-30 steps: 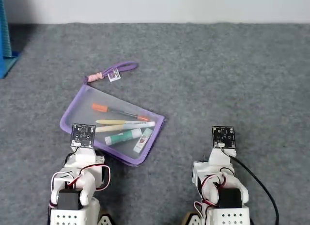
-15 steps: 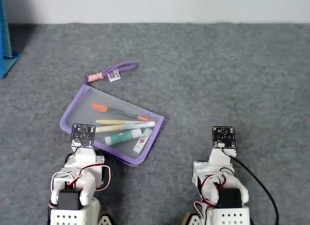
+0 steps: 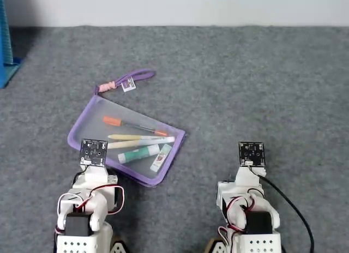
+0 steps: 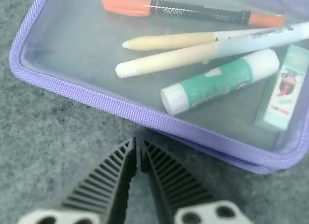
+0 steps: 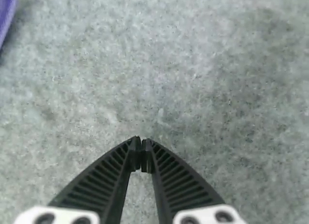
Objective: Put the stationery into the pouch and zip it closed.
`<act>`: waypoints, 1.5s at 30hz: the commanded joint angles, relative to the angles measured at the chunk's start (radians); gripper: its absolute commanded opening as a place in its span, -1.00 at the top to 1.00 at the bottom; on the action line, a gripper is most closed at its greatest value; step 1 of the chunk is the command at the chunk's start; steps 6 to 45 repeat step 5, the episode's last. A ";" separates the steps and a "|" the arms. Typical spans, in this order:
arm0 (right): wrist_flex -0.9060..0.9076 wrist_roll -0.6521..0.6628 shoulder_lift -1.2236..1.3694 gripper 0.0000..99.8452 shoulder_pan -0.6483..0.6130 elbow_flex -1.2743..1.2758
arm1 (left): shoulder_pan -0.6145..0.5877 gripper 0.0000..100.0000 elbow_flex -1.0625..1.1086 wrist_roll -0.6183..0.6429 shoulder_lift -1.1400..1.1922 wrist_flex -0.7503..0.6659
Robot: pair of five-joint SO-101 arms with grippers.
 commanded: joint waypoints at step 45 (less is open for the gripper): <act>-0.005 -0.011 -0.018 0.98 0.005 0.017 | -0.009 0.98 -0.012 -0.011 -0.015 0.006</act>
